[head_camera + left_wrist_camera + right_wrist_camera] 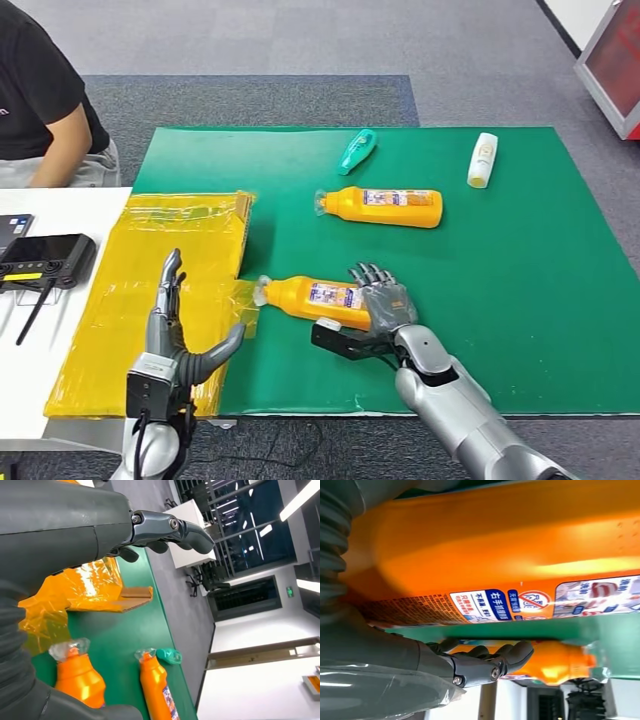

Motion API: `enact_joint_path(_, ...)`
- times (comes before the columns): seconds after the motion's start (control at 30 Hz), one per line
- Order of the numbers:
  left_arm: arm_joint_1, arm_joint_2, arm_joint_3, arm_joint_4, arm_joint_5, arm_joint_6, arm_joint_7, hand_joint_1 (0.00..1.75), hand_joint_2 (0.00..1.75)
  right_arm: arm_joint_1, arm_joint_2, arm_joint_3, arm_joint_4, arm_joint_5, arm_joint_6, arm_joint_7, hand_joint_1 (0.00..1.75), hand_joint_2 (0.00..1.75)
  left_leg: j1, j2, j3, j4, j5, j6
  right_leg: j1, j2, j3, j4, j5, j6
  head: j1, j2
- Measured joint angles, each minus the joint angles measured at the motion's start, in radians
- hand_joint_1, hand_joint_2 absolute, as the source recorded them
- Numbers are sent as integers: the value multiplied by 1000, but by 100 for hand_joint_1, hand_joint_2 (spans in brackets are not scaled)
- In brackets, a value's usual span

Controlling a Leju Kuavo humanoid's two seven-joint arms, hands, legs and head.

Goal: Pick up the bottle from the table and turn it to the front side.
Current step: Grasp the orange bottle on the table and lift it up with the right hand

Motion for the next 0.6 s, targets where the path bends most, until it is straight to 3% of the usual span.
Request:
enact_joint_path(0.23, 13, -4, 5, -11, -7, 0, 6, 0, 175, 3, 7, -50, 12, 11, -4, 17, 0, 175, 0, 0, 0, 0, 0, 0, 0, 0, 0, 0, 0, 0, 0, 0)
enact_joint_path(0.6, 15, -5, 7, -12, -8, 0, 7, 0, 175, -3, 18, -91, 39, -24, 54, -29, 5, 175, 0, 0, 2, 0, -1, -1, 0, 0, 1, 0, 0, 0, 0, 0)
